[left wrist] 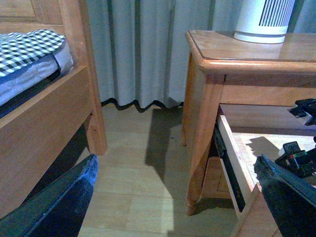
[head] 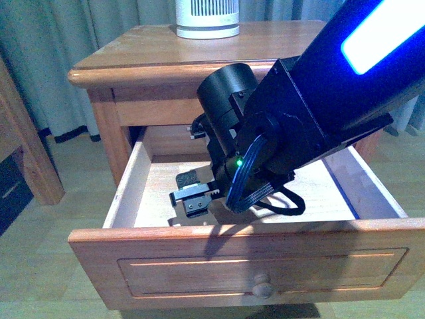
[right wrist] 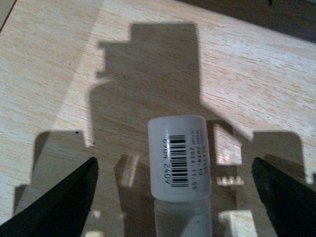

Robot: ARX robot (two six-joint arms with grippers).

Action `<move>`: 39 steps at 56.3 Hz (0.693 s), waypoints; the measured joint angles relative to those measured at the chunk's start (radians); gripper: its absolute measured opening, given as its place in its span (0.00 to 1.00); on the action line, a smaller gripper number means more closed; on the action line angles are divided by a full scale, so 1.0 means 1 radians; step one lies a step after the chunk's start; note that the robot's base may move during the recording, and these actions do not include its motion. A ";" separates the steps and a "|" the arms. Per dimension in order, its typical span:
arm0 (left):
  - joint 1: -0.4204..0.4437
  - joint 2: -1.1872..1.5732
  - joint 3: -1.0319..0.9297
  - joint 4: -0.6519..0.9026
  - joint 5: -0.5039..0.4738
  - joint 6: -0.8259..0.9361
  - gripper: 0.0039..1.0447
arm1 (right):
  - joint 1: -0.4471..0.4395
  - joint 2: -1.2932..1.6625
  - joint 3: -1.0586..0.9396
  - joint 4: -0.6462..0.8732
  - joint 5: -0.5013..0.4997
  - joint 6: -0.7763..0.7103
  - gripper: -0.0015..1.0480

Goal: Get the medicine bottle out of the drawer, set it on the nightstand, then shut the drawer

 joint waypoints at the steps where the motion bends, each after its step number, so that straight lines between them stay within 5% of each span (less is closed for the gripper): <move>1: 0.000 0.000 0.000 0.000 0.000 0.000 0.94 | 0.000 0.004 0.003 0.000 -0.002 0.000 0.67; 17: 0.000 0.000 0.000 0.000 0.000 0.000 0.94 | -0.004 0.018 0.011 -0.004 -0.022 0.020 0.30; 39: 0.000 0.000 0.000 0.000 0.000 0.000 0.94 | 0.000 -0.108 -0.117 0.028 -0.085 0.042 0.29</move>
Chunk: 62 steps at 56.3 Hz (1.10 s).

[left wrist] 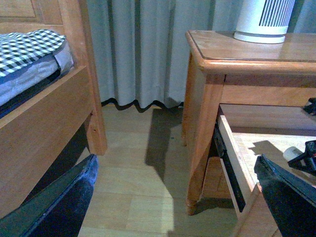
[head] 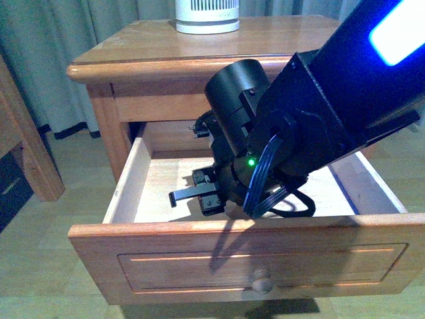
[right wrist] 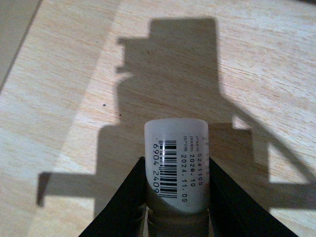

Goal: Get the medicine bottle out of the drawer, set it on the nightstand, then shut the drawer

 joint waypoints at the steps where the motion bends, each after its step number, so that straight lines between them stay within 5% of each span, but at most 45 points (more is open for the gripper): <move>1: 0.000 0.000 0.000 0.000 0.000 0.000 0.94 | 0.000 -0.009 -0.005 -0.001 -0.003 0.000 0.29; 22: 0.000 0.000 0.000 0.000 0.000 0.000 0.94 | -0.009 -0.389 -0.061 -0.098 -0.096 -0.007 0.29; 43: 0.000 0.000 0.000 0.000 0.000 0.000 0.94 | -0.154 -0.259 0.377 -0.122 0.045 -0.117 0.29; 54: 0.000 0.000 0.000 0.000 0.000 0.000 0.94 | -0.160 -0.052 0.548 -0.186 0.099 -0.169 0.29; 62: 0.000 0.000 0.000 0.000 0.000 0.000 0.94 | -0.150 0.027 0.591 -0.158 0.143 -0.192 0.51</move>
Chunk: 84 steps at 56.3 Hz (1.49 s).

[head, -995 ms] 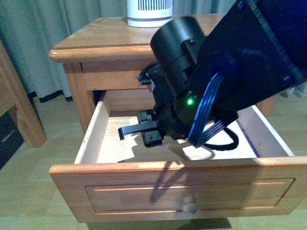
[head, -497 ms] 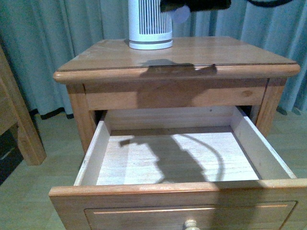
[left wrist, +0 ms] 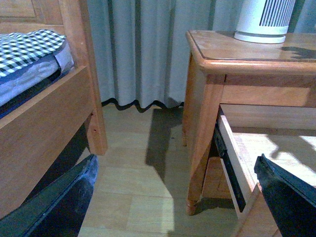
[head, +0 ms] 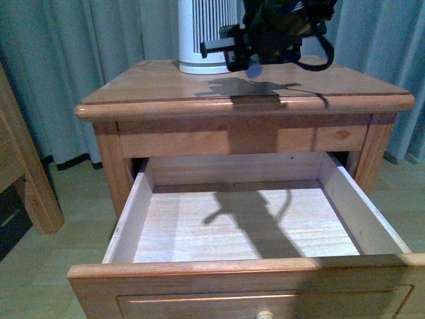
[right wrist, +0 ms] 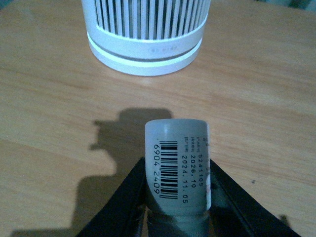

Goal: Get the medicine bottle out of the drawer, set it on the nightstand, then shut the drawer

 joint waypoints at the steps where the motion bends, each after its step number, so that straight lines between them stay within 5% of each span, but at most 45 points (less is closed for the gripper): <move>1: 0.000 0.000 0.000 0.000 0.000 0.000 0.94 | 0.000 0.000 0.000 0.006 0.001 0.000 0.54; 14: 0.000 0.000 0.000 0.000 0.000 0.000 0.94 | 0.015 -0.161 -0.139 0.145 -0.039 -0.003 0.94; 26: 0.000 0.000 0.000 0.000 0.000 0.000 0.94 | 0.047 -0.613 -0.529 0.135 -0.180 0.120 0.93; 44: 0.000 0.000 0.000 0.000 0.000 0.000 0.94 | 0.075 -1.112 -1.165 -0.021 -0.168 0.317 0.43; 57: 0.000 0.000 0.000 0.000 0.000 0.000 0.94 | 0.098 -1.105 -1.426 0.048 -0.130 0.361 0.05; 84: 0.000 0.000 0.000 0.000 0.000 0.000 0.94 | 0.075 -0.438 -1.338 0.641 -0.019 0.155 0.03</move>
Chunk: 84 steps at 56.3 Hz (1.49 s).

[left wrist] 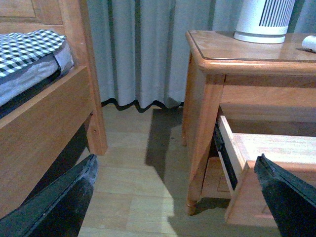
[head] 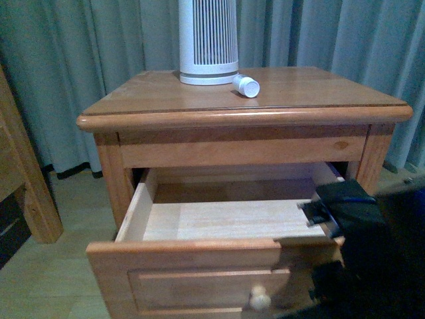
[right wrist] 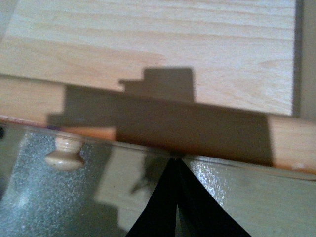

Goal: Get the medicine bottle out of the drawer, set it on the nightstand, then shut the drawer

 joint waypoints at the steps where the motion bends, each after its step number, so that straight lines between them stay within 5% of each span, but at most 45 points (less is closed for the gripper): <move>1: 0.000 0.000 0.000 0.000 0.000 0.000 0.94 | -0.006 0.023 0.021 0.015 0.003 -0.013 0.03; 29: 0.000 0.000 0.000 0.000 0.000 0.000 0.94 | -0.164 0.359 0.480 0.086 -0.029 -0.309 0.03; 45: 0.000 0.000 0.000 0.000 0.000 0.000 0.94 | -0.185 0.402 0.519 0.102 -0.055 -0.351 0.03; 61: 0.000 0.000 0.000 0.000 0.000 0.000 0.94 | -0.180 0.284 0.356 0.116 -0.105 -0.258 0.03; 84: 0.000 0.000 0.000 0.000 0.000 0.000 0.94 | -0.209 -0.420 0.107 -0.095 -0.167 0.013 0.03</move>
